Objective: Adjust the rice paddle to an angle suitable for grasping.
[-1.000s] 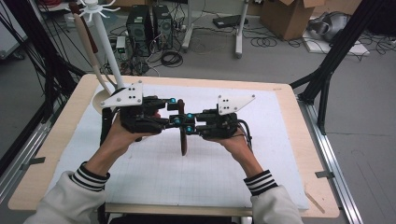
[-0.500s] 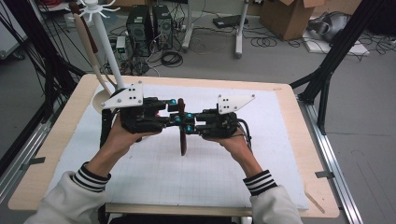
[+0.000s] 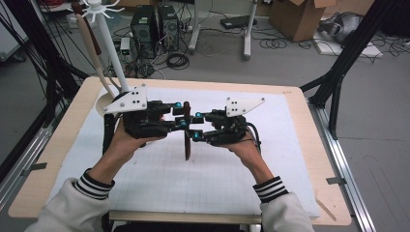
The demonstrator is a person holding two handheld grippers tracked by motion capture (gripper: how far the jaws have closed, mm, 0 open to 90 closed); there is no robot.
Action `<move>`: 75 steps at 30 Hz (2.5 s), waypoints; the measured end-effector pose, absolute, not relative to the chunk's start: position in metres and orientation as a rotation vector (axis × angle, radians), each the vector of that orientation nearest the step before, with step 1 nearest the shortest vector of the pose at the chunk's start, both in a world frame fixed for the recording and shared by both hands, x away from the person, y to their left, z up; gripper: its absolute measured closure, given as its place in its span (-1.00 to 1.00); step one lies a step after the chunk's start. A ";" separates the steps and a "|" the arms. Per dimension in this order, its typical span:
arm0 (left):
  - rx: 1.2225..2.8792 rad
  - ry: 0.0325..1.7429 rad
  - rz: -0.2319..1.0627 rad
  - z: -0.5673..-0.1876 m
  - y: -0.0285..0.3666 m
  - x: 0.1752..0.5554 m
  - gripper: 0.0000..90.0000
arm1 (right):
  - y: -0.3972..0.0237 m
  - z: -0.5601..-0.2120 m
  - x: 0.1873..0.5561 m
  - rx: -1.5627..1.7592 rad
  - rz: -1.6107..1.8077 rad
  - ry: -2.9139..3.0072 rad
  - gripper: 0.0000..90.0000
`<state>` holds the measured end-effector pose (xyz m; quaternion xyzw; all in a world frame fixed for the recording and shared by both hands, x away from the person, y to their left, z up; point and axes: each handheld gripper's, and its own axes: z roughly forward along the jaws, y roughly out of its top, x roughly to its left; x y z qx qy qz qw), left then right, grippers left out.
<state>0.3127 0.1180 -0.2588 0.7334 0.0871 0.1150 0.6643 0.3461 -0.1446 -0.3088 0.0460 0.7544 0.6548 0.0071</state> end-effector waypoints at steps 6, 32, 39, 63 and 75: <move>1.650 0.201 0.278 -0.257 0.122 0.311 0.51 | -0.148 -0.309 0.346 0.211 1.975 2.374 -0.44; 1.663 0.322 0.372 -0.255 0.151 0.305 0.51 | -0.205 -0.319 0.334 0.498 1.764 2.270 -1.00; 1.664 0.363 0.401 -0.255 0.162 0.300 0.51 | -0.225 -0.317 0.324 0.550 1.692 2.209 -1.00; 1.619 0.490 0.560 -0.247 0.225 0.279 0.51 | -0.283 -0.332 0.298 0.740 1.567 2.075 -1.00; 1.594 0.568 0.621 -0.248 0.260 0.267 0.51 | -0.295 -0.353 0.297 0.817 1.593 2.015 -1.00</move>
